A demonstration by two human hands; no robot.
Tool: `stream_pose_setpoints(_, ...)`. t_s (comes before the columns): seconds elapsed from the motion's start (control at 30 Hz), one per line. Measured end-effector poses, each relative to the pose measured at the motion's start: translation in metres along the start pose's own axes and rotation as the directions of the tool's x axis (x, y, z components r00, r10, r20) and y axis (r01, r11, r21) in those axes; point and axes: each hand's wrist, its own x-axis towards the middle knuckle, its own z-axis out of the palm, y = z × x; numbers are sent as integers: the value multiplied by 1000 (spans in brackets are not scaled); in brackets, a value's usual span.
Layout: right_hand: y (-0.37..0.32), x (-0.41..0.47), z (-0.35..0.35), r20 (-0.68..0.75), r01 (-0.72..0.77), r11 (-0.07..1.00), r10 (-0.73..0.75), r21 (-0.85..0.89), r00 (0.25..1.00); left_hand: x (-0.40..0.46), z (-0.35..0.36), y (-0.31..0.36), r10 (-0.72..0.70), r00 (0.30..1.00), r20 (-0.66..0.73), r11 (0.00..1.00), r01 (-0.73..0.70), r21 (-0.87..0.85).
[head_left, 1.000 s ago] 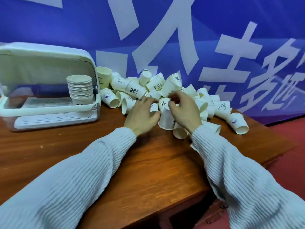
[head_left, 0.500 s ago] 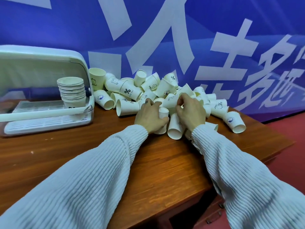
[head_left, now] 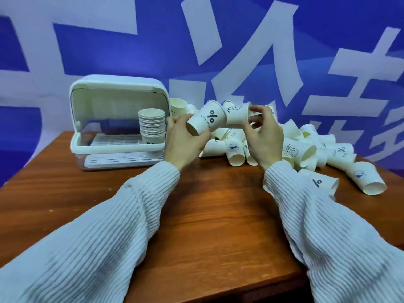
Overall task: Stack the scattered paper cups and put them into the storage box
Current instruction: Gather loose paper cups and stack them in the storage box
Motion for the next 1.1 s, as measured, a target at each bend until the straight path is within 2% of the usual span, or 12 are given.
stream_pose_setpoints(0.07,-18,3,21,14,31,998,-32,54,999,3,-20,-8,-80,996,-41,993,76,-86)
stream_pose_setpoints(0.17,-49,9,54,63,56,988,-65,144,996,5,-46,-20,-125,981,-149,975,94,-201)
stream_pose_setpoints(0.3,-89,20,93,125,136,968,-164,210,979,6,-73,-35,-104,950,-295,981,49,-187)
stream_pose_setpoints(0.4,-113,28,115,170,216,952,-255,215,952,9,-90,-46,-109,940,-324,978,43,-204)
stream_pose_setpoints(0.53,-130,37,133,362,288,950,-314,123,878,11,-105,-57,-159,924,-349,969,78,-236)
stream_pose_setpoints(0.63,-133,40,139,518,278,959,-265,55,813,12,-111,-64,-193,917,-348,968,119,-223)
stream_pose_setpoints(0.77,-131,36,147,650,310,951,-240,8,721,17,-116,-64,-217,916,-337,962,141,-234)
stream_pose_setpoints(0.97,-126,24,149,742,368,928,-288,60,605,37,-121,-51,-60,940,-335,993,22,-118)
stream_pose_setpoints(1.03,-122,16,152,715,419,906,-331,58,616,52,-123,-47,-44,941,-336,997,23,-68)
stream_pose_setpoints(1.1,-115,5,155,657,381,925,-295,12,694,68,-123,-41,-42,941,-337,998,27,-47)
